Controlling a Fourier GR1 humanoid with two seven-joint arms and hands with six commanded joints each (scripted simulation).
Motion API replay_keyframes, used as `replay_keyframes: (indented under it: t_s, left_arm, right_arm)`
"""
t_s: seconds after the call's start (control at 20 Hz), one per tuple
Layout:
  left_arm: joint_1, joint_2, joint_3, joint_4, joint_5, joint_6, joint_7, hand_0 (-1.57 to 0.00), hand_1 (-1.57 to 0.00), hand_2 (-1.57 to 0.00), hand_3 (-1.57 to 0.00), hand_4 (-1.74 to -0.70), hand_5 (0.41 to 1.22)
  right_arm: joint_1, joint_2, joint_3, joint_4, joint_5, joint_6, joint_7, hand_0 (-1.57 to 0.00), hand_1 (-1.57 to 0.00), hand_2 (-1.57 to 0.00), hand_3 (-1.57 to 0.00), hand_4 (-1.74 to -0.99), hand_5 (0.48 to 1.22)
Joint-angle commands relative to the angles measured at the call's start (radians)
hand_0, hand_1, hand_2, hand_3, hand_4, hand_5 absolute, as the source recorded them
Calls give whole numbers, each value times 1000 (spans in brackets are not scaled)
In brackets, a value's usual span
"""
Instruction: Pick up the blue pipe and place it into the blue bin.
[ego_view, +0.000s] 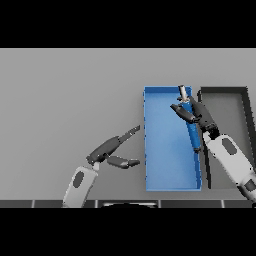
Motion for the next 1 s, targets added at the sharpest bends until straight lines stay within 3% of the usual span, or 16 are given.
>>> replay_keyframes:
  t_s: [0.0,0.1,0.15,0.35,0.45,0.65,0.95]
  left_arm:
    - [-1,-1,4,1,0,4,0,1,1,1,1,-884,429]
    - [2,-3,1,-1,0,4,1,1,1,1,1,-886,428]
    - [2,-4,0,0,0,4,-1,1,1,1,1,-886,426]
    - [-5,0,7,-9,3,5,15,1,1,1,1,-885,428]
    - [-13,0,5,3,-3,5,14,1,1,1,1,-887,429]
    - [6,4,-2,-4,-6,5,-8,1,1,1,1,-887,431]
    - [-2,-3,-6,-17,-4,3,21,1,1,1,1,-885,431]
  right_arm:
    - [-17,-40,53,23,-35,12,15,-245,-223,-224,-131,-1142,1030]
    - [-40,-84,122,43,-81,13,16,-156,-143,-143,-84,-1083,934]
    - [-47,-94,141,48,-92,11,16,-125,-114,-114,-67,-1078,898]
    - [-189,-194,383,60,-218,-27,16,-51,-46,-46,-27,-1051,787]
    - [-223,-212,435,49,-252,-53,16,-32,-29,-29,-17,-1038,734]
    - [-249,-223,478,42,-273,-67,16,-13,-11,-11,-6,-1022,672]
    - [-251,-227,486,49,-276,-40,6,-6,-5,-5,-3,-1022,649]
